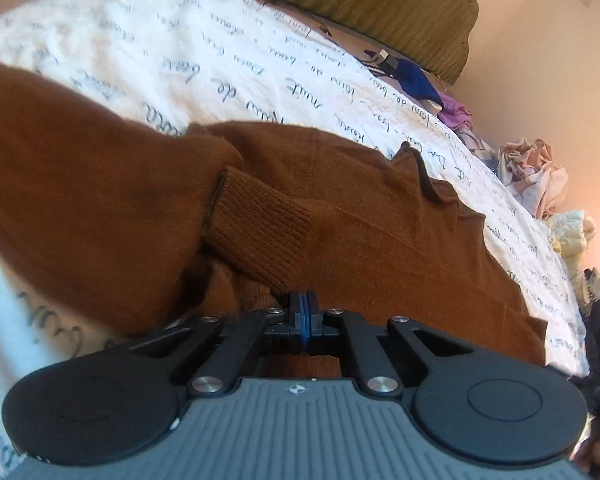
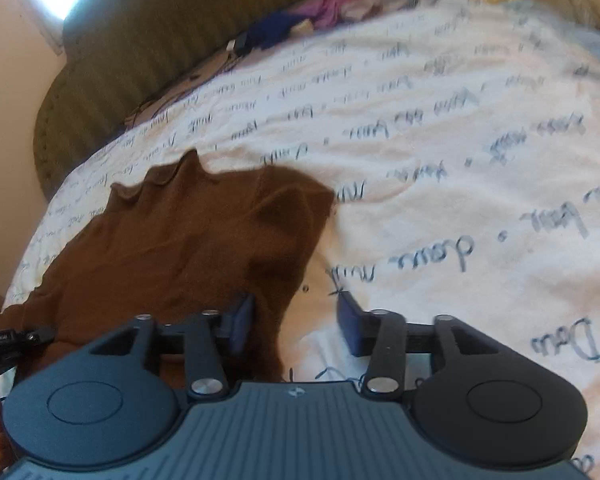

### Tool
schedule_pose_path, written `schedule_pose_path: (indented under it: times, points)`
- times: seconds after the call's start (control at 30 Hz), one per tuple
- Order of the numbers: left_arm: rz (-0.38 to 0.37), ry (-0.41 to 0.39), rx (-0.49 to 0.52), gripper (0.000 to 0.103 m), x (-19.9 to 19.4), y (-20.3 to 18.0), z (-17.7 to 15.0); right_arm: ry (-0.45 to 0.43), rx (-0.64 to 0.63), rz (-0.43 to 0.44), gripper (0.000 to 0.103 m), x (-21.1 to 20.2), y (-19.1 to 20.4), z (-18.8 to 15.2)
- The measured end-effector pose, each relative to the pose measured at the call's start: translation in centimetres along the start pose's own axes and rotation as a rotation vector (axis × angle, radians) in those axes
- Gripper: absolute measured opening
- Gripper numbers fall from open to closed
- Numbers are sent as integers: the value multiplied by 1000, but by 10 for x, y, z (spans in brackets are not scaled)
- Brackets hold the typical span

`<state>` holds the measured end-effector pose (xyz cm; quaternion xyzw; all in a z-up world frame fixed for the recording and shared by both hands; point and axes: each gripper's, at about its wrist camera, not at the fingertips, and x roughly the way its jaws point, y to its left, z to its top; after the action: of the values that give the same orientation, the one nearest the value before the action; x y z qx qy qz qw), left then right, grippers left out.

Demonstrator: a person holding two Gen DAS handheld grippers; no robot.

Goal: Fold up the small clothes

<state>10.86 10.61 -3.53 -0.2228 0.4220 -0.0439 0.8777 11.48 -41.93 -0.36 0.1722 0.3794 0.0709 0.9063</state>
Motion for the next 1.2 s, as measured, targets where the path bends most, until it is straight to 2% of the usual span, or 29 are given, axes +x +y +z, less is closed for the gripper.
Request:
schedule_pose_path:
  times: [0.03, 0.07, 0.13, 0.17, 0.2, 0.27, 0.3, 0.37, 0.4, 0.43, 0.47, 0.53, 0.6, 0.63, 0.77, 0.87, 0.93, 1.0, 1.03, 1.07, 1.1, 1.13, 1.17, 1.2]
  points:
    - [-8, -23, -2, 10, -8, -1, -1, -31, -48, 20, 65, -5, 12, 1]
    - [-22, -52, -17, 15, -16, 0, -1, -44, -79, 45, 68, -6, 24, 2]
    - [-59, -92, -43, 16, -25, 0, 4, -67, -136, 45, 68, 1, 45, 2]
    - [-61, -113, -41, 20, -26, -2, 9, -76, -171, 36, 68, 9, 56, 3]
    - [-65, -123, -42, 24, -24, -5, 14, -88, -192, 26, 68, 15, 63, 3]
    - [-74, -116, -56, 38, -10, -8, 27, -80, -205, 32, 68, 33, 72, 4]
    - [-53, -102, -49, 39, 1, -9, 33, -66, -220, 18, 68, 44, 75, 5]
    - [23, -56, -37, 38, 28, -4, 37, 1, -265, -142, 68, 69, 75, 2]
    - [40, -68, -34, 31, 35, 3, 35, 39, -285, -230, 67, 81, 67, -3]
    - [57, -88, -28, 18, 35, 9, 33, 29, -288, -248, 68, 85, 56, -7]
    - [49, -88, -53, 15, 31, 20, 31, 11, -256, -238, 83, 82, 43, -10]
    - [36, -81, -86, 12, 18, 38, 24, 31, -179, -222, 92, 75, 25, -9]
    - [69, -84, -52, 12, 5, 40, 20, 19, -192, -245, 93, 64, 33, -7]
    - [67, -79, -67, 11, -3, 42, 19, -2, -212, -235, 93, 58, 42, -8]
    - [70, -82, -106, 11, -19, 50, 14, -67, -244, -102, 93, 40, 94, -7]
    - [76, -81, -148, 11, -30, 64, 9, -69, -285, 13, 93, 46, 135, -12]
    - [37, -84, -171, 11, -39, 76, 7, -76, -322, 4, 93, 58, 157, -19]
    - [-11, -90, -218, 17, -49, 92, 8, -38, -365, -59, 94, 81, 167, -29]
    - [-28, -93, -244, 24, -54, 100, 9, 68, -377, -112, 95, 102, 166, -34]
    - [-49, -99, -263, 33, -59, 107, 10, 50, -354, -94, 101, 109, 158, -39]
    - [-71, -108, -279, 35, -64, 114, 13, 64, -352, -80, 101, 113, 154, -40]
    - [-71, -117, -287, 46, -70, 120, 15, 69, -360, -80, 101, 115, 154, -39]
    - [-39, -131, -285, 66, -76, 125, 17, 84, -357, -88, 101, 117, 154, -37]
    - [-21, -155, -281, 74, -83, 130, 19, 76, -349, -98, 101, 117, 155, -36]
